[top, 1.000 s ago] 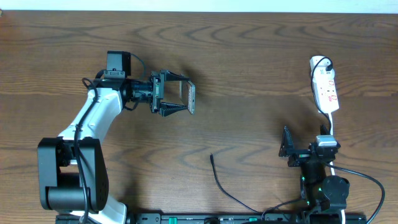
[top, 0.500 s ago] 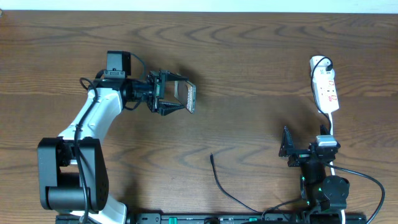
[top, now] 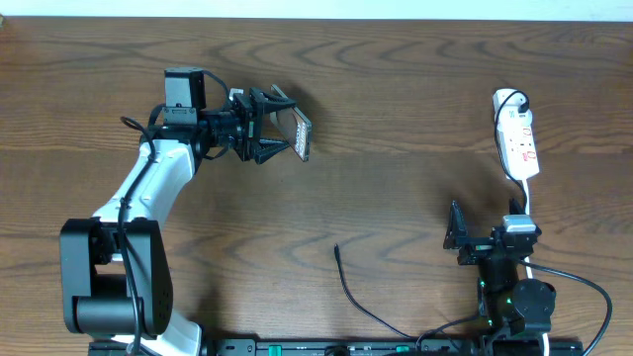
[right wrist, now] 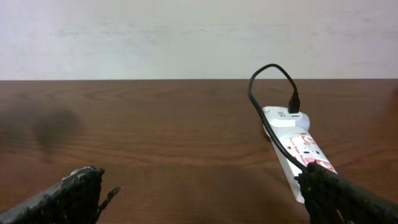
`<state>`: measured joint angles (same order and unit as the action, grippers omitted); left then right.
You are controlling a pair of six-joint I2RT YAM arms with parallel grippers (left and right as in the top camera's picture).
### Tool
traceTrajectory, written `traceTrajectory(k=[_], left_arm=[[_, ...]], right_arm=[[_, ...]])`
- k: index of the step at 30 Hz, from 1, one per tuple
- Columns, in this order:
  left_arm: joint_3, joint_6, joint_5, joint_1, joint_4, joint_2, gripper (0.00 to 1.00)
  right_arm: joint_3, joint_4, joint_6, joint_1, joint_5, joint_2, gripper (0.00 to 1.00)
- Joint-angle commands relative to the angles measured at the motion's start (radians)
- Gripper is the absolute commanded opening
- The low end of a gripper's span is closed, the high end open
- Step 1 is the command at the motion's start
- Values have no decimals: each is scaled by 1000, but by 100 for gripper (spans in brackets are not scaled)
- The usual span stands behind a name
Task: Plug charger to phone and switch on socket
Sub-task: 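Hold the phone raised in the left gripper, then move the right gripper toward the phone held by the left gripper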
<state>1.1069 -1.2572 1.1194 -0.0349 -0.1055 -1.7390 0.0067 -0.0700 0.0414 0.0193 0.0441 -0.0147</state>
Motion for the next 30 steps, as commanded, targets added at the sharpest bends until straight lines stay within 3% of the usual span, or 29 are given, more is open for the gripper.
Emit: traceTrajectory(k=[1,7,13,20,27,30], left_arm=[[30,-4,20,0,22,17,7],[30,-58,19,0,37,17,7],[30,-111,13,0,185,17,7],[29,-105,-32,-18,246,16,7],[29,-98,-127,-75,246,16,7],[29,-98,-172,-105,246,16,7]], right_arm=[[-1,-4,6,7,-8,0,99],[-1,3,6,7,-8,1,99],[-1,23,5,7,-31,0,99],[6,114,215,7,273,0,99],[186,51,276,7,438,-101,99],[352,-30,257,7,529,-291,99]])
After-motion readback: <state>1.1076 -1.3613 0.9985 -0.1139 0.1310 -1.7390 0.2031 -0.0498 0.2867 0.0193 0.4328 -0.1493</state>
